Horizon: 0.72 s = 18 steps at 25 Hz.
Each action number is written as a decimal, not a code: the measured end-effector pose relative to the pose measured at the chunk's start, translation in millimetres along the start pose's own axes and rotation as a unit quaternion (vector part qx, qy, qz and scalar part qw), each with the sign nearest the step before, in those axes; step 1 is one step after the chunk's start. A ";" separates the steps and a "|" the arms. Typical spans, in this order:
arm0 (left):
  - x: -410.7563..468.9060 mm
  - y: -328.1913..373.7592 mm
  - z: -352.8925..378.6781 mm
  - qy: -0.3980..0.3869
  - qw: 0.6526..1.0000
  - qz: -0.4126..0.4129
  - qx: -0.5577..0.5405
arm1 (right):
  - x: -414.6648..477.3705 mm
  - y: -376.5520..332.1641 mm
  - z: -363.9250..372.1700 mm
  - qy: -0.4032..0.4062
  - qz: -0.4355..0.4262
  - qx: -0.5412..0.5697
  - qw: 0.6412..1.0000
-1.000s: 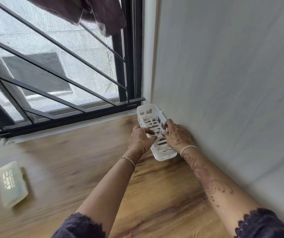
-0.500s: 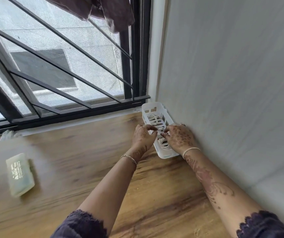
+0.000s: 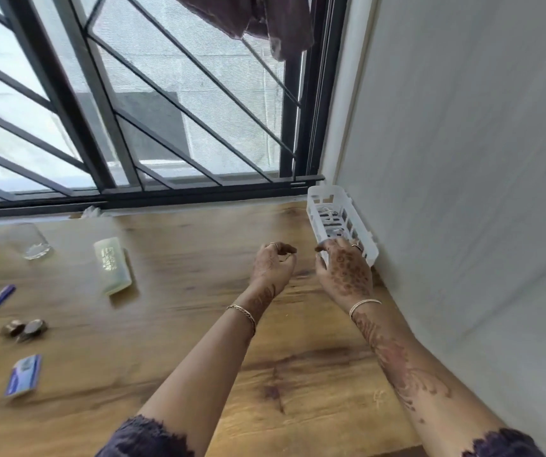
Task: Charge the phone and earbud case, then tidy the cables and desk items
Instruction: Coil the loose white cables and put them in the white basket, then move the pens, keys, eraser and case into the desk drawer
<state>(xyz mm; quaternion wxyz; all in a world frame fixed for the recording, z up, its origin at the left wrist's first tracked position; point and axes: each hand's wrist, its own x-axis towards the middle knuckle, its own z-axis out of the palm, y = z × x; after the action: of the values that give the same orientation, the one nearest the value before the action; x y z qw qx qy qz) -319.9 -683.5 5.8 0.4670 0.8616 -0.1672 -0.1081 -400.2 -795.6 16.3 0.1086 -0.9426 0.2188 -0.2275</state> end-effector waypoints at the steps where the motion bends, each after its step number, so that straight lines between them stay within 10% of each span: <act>1: -9.4 -7.4 -4.4 0.005 1.000 -0.007 -0.005 | -9.7 -7.7 0.7 -0.004 0.000 0.015 1.000; 13: -167.7 -104.3 -67.0 -0.021 1.000 -0.002 -0.007 | -176.8 -94.9 7.2 0.018 0.117 0.109 0.987; 18: -242.5 -150.5 -99.9 -0.016 0.996 0.079 0.038 | -268.5 -122.6 22.3 0.163 0.376 0.301 0.861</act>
<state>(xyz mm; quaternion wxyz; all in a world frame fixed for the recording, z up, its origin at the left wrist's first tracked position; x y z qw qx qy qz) -480.8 -435.9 -59.4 0.4379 0.8612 -0.2458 -0.0780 -560.1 -561.3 -68.3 0.4270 -0.6601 0.4918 -0.3743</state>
